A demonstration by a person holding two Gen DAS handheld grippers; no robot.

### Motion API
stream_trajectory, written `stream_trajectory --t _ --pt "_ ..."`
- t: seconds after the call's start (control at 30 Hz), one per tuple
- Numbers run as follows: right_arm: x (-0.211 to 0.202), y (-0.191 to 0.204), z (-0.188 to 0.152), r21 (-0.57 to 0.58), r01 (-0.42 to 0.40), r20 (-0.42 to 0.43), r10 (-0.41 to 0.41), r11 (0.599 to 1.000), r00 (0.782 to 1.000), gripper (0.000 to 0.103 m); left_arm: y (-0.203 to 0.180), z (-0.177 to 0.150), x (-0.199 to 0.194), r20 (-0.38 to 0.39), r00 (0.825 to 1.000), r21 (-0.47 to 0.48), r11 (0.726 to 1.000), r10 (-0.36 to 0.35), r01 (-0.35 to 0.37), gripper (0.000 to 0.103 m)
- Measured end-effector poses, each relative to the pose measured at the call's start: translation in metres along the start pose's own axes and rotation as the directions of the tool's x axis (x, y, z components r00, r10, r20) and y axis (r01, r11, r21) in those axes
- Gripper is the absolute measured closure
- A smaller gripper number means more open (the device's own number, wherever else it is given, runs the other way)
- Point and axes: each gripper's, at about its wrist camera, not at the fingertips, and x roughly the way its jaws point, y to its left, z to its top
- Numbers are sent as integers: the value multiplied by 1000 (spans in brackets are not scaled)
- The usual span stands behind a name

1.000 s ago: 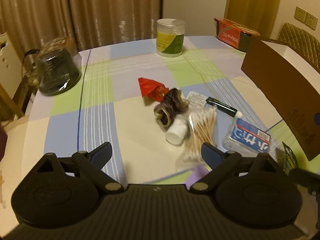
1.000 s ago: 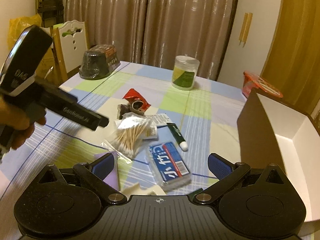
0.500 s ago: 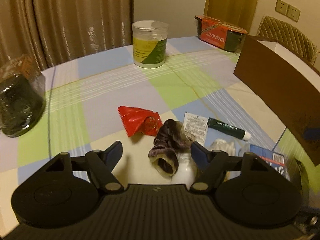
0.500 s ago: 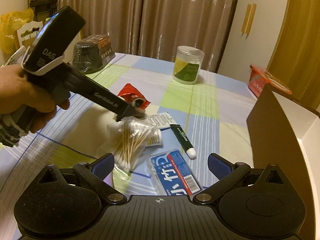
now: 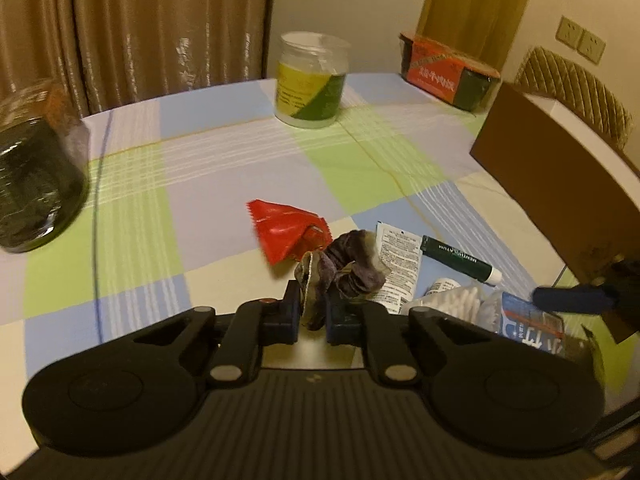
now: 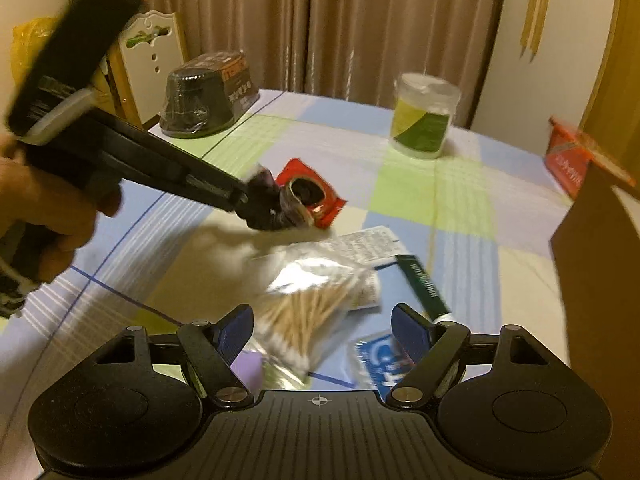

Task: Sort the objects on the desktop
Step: 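Grasp the dark fabric hair tie with the left tool while the right tool grasps the cotton swab bag, then carry the hair tie and cotton swab bag with both tools over the open box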

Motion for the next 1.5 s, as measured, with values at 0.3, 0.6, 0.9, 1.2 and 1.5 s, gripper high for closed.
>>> stream_trajectory --t 0.3,0.6,0.9,1.2,1.5 --pt "28 1 11 130 -17 -53 25 991 998 31 20 -16 -27 13 999 -82 996 45 -44 95" --pt "25 0 13 197 -2 -56 14 980 998 80 25 -33 -41 -1 997 -97 993 73 -72 95" --pt "-15 6 17 191 -27 8 26 981 1000 82 9 -41 -62 15 997 -89 993 77 -75 95" --pt "-60 8 6 164 -6 57 -3 986 998 82 -22 -54 -92 38 998 -102 993 58 -54 96" --pt "-113 -19 -20 131 -46 93 34 990 995 82 -75 -71 -127 59 992 -121 987 115 -107 96"
